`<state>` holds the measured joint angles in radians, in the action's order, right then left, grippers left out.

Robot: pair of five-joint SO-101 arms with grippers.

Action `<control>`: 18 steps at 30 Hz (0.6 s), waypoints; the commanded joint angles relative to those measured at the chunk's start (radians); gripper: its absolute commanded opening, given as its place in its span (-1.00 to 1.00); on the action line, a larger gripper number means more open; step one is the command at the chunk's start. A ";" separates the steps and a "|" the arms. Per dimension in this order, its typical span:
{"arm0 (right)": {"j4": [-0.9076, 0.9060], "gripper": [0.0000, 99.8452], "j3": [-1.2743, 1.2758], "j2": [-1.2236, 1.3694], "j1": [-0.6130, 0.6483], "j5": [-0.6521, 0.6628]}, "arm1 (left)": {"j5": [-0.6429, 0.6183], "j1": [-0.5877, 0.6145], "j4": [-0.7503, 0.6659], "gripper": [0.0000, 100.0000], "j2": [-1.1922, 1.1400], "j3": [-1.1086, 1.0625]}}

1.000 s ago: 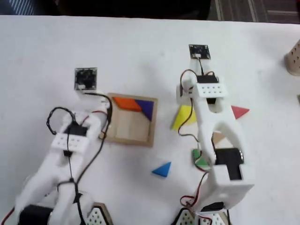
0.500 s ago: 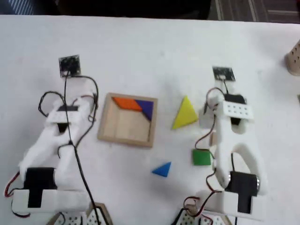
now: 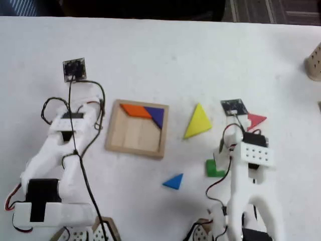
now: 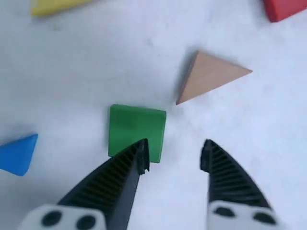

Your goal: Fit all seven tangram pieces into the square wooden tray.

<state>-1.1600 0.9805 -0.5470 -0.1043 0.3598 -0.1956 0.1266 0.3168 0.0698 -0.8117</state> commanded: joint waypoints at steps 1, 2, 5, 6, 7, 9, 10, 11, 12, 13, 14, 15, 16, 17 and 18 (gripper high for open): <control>0.033 -0.44 0.005 0.005 0.094 -0.104 | -0.008 0.012 -0.028 -0.95 -0.001 0.054; 0.041 -0.44 0.005 0.030 0.116 -0.132 | -0.008 0.013 -0.028 -0.95 -0.001 0.054; 0.058 -0.44 -0.018 0.140 0.160 -0.190 | -0.008 0.013 -0.028 -0.95 -0.001 0.054; 0.067 -0.44 -0.031 0.180 0.166 -0.196 | -0.008 0.013 -0.028 -0.95 -0.001 0.052; 0.077 -0.44 -0.041 0.220 0.168 -0.198 | -0.008 0.013 -0.028 -0.95 -0.001 0.052; 0.088 -0.44 -0.061 0.280 0.168 -0.193 | -0.008 0.013 -0.028 -0.95 -0.001 0.052; 0.084 -0.44 -0.077 0.303 0.165 -0.175 | -0.008 0.013 -0.028 -0.95 -0.001 0.051; 0.084 -0.44 -0.086 0.320 0.162 -0.143 | -0.008 0.013 -0.028 -0.95 -0.001 0.051; 0.084 -0.44 -0.092 0.329 0.160 -0.115 | -0.008 0.013 -0.028 -0.95 -0.001 0.051; 0.084 -0.44 -0.094 0.332 0.160 -0.094 | -0.008 0.013 -0.026 -0.95 -0.001 0.051; 0.085 -0.44 -0.094 0.334 0.160 -0.084 | -0.008 0.013 -0.026 -0.95 -0.001 0.051; 0.087 -0.45 -0.094 0.334 0.160 -0.080 | -0.008 0.013 -0.025 -0.95 -0.001 0.051; 0.088 -0.45 -0.094 0.334 0.160 -0.078 | -0.008 0.012 -0.025 -0.95 -0.001 0.051; 0.088 -0.45 -0.097 0.334 0.157 -0.078 | -0.008 0.012 -0.025 -0.95 -0.001 0.051; 0.088 -0.45 -0.097 0.334 0.153 -0.078 | -0.008 0.010 -0.025 -0.95 -0.001 0.051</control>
<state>-1.0879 0.9314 -0.2156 0.0522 0.2539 -0.1956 0.1266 0.3168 0.0698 -0.8117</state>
